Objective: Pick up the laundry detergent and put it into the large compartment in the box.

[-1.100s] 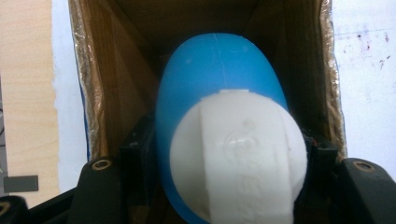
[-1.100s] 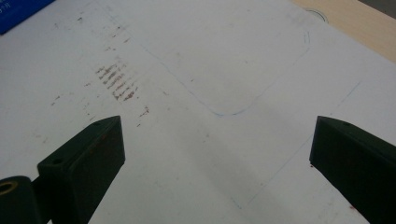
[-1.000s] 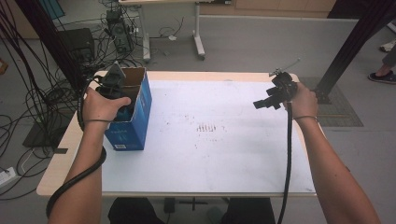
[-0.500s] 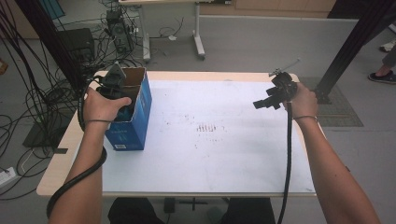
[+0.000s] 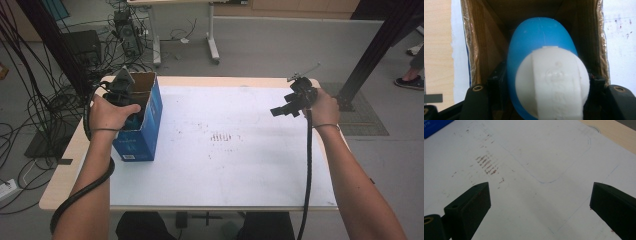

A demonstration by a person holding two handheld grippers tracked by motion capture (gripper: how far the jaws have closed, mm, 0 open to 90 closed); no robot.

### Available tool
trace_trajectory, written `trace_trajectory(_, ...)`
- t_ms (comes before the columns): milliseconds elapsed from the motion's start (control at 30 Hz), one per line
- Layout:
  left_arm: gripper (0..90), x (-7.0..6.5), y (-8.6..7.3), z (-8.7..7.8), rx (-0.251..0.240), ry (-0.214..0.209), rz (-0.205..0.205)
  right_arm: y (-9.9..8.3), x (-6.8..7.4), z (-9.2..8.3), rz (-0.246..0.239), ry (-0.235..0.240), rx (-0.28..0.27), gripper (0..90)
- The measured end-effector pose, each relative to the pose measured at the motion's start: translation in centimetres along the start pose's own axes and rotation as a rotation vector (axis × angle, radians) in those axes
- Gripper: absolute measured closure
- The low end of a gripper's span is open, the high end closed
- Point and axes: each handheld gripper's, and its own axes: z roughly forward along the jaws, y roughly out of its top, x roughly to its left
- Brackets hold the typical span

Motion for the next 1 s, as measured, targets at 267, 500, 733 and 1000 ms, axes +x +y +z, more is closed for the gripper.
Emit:
trace_trajectory(267,35.2,0.1,-0.1,-0.1,0.001,-0.001,-0.008,0.0,0.0,0.1,-0.002,0.0,0.001,3.2)
trace_trajectory(500,35.0,0.1,0.1,-0.8,-0.011,-0.001,-0.012,0.1,0.0,0.1,-0.005,-0.002,0.003,3.2)
trace_trajectory(733,35.1,0.0,0.2,-2.1,-0.031,0.002,-0.004,0.1,0.0,0.0,-0.006,-0.005,0.005,3.2)
trace_trajectory(1000,34.7,-0.3,0.2,-3.3,-0.056,-0.001,0.0,0.2,0.2,-0.1,-0.011,-0.007,0.004,3.1)
